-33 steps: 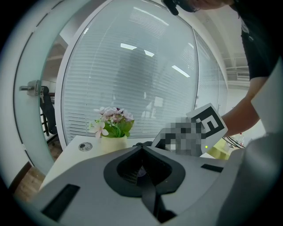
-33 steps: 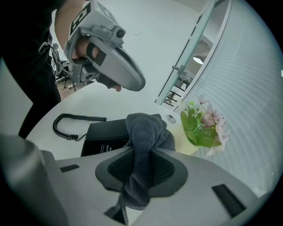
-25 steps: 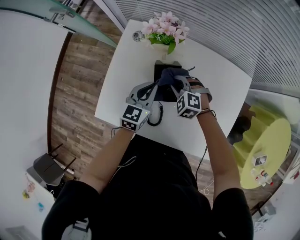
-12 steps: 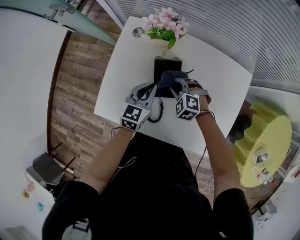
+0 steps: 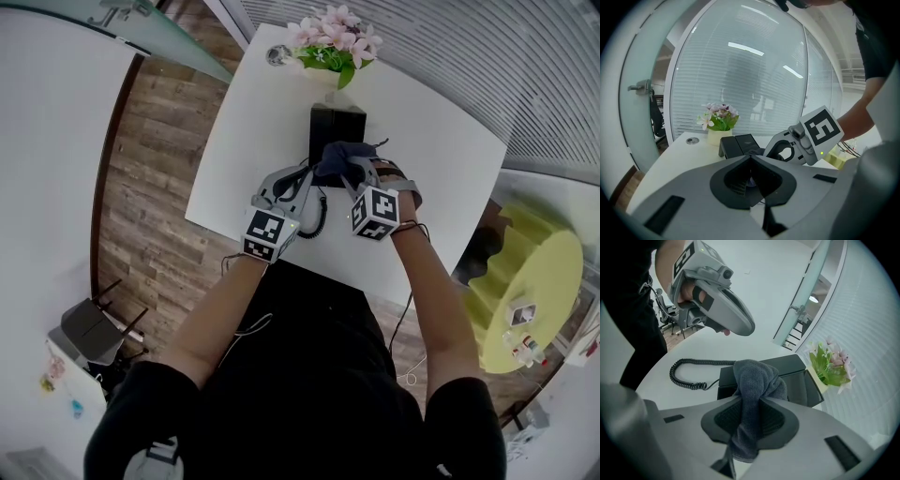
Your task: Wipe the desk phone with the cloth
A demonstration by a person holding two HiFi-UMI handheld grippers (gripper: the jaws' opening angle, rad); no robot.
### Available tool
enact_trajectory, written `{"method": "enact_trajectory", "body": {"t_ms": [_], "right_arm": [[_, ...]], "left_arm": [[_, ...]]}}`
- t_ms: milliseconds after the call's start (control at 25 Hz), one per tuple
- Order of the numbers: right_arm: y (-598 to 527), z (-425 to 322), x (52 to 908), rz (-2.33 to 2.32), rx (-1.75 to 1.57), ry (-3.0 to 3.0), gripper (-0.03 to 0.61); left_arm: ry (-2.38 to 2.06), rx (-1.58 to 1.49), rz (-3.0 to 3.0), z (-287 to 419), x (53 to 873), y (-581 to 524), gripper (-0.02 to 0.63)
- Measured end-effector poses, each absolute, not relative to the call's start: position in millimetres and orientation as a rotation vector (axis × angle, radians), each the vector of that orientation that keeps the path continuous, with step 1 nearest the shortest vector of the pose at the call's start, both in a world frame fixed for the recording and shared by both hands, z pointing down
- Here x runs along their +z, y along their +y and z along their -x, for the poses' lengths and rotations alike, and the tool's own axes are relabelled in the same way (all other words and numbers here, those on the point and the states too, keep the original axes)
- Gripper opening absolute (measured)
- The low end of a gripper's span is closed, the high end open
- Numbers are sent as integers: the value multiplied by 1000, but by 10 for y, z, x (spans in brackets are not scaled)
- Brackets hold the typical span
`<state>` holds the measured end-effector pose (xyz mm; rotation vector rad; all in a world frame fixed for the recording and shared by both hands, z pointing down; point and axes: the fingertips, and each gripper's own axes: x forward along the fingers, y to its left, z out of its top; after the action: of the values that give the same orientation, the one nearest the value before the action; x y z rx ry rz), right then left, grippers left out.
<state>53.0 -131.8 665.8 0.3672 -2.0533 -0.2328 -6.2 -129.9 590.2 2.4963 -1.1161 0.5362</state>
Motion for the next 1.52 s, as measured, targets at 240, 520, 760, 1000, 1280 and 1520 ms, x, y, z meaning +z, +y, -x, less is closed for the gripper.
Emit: {"method": "enact_trajectory", "body": {"t_ms": [240,520,760,1000,1280,1520], "right_arm": [[-1190,-523,6708,-344,-236,-2052,100],[-1016,-510,6799,-307,-226,-2052,100],[-906,-506,6844,-280,-223,-2047,100],[-745,-511,6921,-224,-211,-2019,100],[-518,-501,6810,-166,-235,-2004,101],[-403,-469,6361,-223,-269,-2073,101]], "left_arm": [[-1134,529,-2483,79,5925,-1239,11],[-1135,523,-2469,86,5983,-1146,11],[-1140,528,-2463,78,5997,-1085,11],[-1141,534,-2460,65,5992,-1003,11],[-1198,523,-2478,110,5823,-935,11],[-1248,510,-2486,160,5599,-886,11]]}}
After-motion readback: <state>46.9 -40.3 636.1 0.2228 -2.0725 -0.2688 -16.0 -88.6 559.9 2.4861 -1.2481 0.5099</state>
